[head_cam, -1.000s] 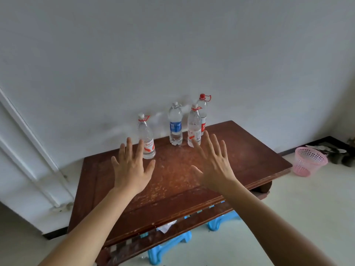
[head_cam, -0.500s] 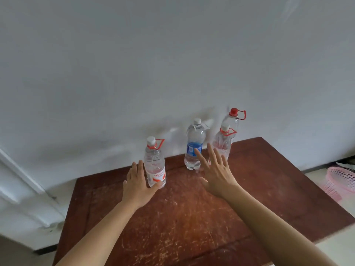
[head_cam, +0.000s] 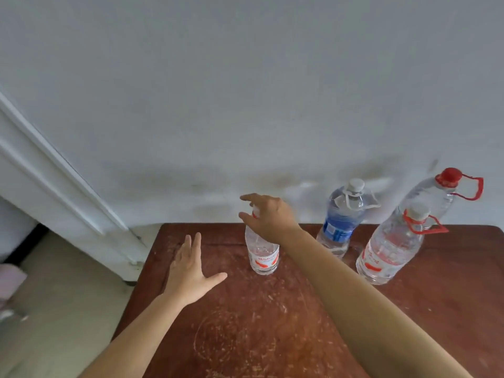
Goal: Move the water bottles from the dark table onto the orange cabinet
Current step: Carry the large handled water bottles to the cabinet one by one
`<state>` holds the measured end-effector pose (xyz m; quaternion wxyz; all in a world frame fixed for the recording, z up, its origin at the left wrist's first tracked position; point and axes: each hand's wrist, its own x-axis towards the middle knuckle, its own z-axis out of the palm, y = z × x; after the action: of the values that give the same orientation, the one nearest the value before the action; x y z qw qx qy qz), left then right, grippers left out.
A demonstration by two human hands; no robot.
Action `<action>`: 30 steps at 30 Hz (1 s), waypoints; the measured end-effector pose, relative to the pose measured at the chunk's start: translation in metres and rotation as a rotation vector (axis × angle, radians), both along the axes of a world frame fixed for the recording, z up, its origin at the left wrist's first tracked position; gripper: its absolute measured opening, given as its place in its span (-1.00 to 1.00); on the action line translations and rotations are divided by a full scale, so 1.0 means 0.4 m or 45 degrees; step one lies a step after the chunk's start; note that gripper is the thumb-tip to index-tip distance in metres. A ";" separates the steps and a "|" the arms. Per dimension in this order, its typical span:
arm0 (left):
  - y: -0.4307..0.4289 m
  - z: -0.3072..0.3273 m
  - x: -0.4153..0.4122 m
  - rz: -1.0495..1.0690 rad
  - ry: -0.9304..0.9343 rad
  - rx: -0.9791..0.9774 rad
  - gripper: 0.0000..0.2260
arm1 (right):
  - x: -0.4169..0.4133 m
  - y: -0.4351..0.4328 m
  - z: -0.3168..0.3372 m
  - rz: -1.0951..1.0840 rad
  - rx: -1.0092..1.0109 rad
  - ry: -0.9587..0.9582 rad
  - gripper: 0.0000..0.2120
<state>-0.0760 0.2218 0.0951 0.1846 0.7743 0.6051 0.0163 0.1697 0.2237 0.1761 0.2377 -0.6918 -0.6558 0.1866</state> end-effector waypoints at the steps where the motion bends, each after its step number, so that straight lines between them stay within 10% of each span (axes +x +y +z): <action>1: 0.010 -0.002 0.009 0.015 -0.007 -0.017 0.12 | 0.011 -0.003 0.000 -0.022 0.008 0.083 -0.59; 10: 0.064 -0.092 0.309 -0.364 -0.164 -0.357 0.33 | 0.198 -0.224 -0.034 -0.026 -0.024 0.304 -0.62; 14: 0.043 -0.134 0.405 -0.536 -0.304 -0.324 0.03 | 0.305 -0.320 -0.063 -0.118 -0.395 0.206 -0.36; 30: -0.078 -0.192 0.537 -1.017 0.582 0.056 -0.13 | 0.234 -0.487 -0.388 -0.153 -0.874 -0.316 0.09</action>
<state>0.1387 0.1908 0.0183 0.0218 0.9343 0.2841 -0.2143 0.2632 0.0291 0.0208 -0.0790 -0.7859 -0.5371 0.2962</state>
